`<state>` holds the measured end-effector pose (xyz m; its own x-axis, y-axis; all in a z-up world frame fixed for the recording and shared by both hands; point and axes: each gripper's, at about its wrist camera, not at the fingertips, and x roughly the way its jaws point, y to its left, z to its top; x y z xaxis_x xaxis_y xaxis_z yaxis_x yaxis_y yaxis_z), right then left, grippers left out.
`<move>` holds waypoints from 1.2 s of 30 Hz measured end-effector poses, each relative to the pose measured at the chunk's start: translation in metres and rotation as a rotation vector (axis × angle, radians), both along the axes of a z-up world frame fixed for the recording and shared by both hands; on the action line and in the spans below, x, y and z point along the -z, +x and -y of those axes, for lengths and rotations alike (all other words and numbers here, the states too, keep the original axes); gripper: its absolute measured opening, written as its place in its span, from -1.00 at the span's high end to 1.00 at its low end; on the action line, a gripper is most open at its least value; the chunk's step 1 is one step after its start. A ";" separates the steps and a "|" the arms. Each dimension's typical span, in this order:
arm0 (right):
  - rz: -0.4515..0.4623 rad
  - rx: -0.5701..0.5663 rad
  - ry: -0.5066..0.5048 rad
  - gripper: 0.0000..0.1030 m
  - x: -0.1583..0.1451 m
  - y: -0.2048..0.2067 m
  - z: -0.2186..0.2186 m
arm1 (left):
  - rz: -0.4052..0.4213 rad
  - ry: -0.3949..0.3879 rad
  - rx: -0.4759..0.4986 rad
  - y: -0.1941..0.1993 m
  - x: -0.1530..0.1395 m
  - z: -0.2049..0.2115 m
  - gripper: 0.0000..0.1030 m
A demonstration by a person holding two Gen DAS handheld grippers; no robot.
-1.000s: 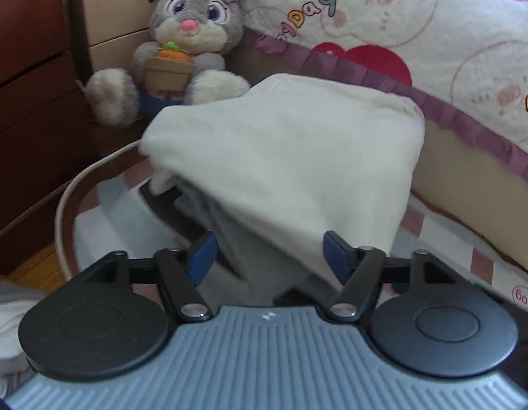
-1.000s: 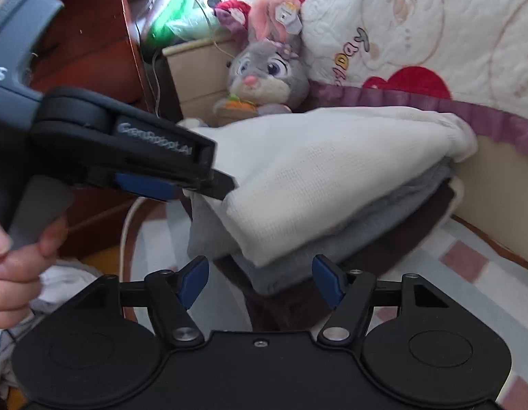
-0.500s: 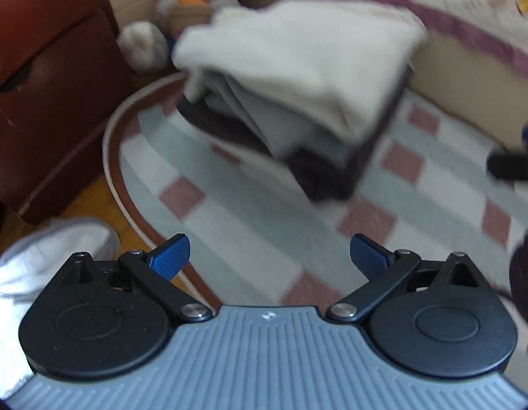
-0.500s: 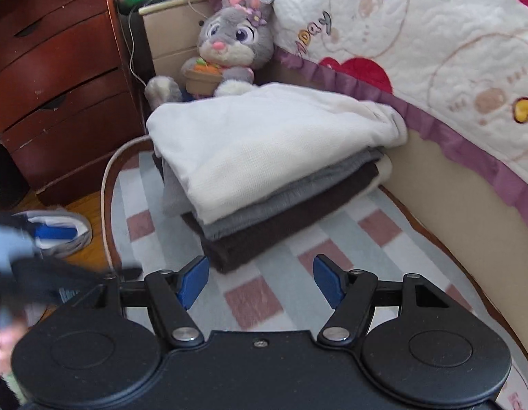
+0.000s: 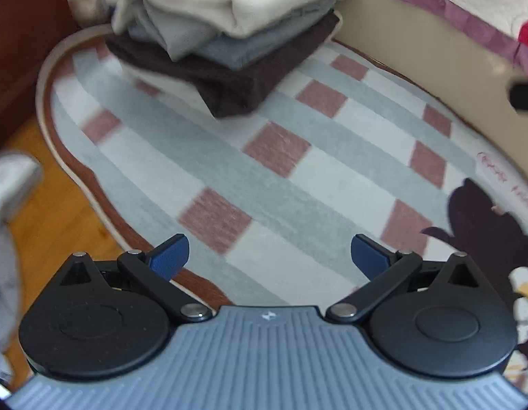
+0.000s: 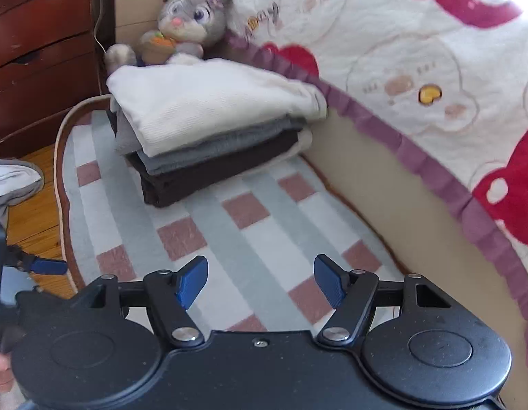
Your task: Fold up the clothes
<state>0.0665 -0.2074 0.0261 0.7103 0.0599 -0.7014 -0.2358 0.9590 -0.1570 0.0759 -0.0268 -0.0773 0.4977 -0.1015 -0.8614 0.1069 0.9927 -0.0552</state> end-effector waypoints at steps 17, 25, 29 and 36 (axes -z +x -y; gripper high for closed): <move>-0.015 0.170 0.167 -0.42 0.015 -0.032 0.030 | 0.054 0.080 0.087 -0.005 -0.062 0.065 -1.00; -0.045 0.194 0.183 -0.43 0.026 -0.036 0.036 | 0.071 0.079 0.104 -0.016 -0.051 0.078 -1.00; -0.060 0.191 0.199 -0.43 0.029 -0.034 0.036 | 0.063 0.066 0.088 -0.016 -0.049 0.073 -1.00; -0.047 0.188 0.173 -0.44 0.031 -0.036 0.031 | 0.072 0.053 0.084 -0.014 -0.045 0.064 -1.00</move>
<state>0.0309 -0.2385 -0.0045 0.6869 0.0519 -0.7249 -0.0537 0.9983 0.0206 0.0617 -0.0909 -0.0324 0.5504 -0.1012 -0.8288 0.1921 0.9813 0.0078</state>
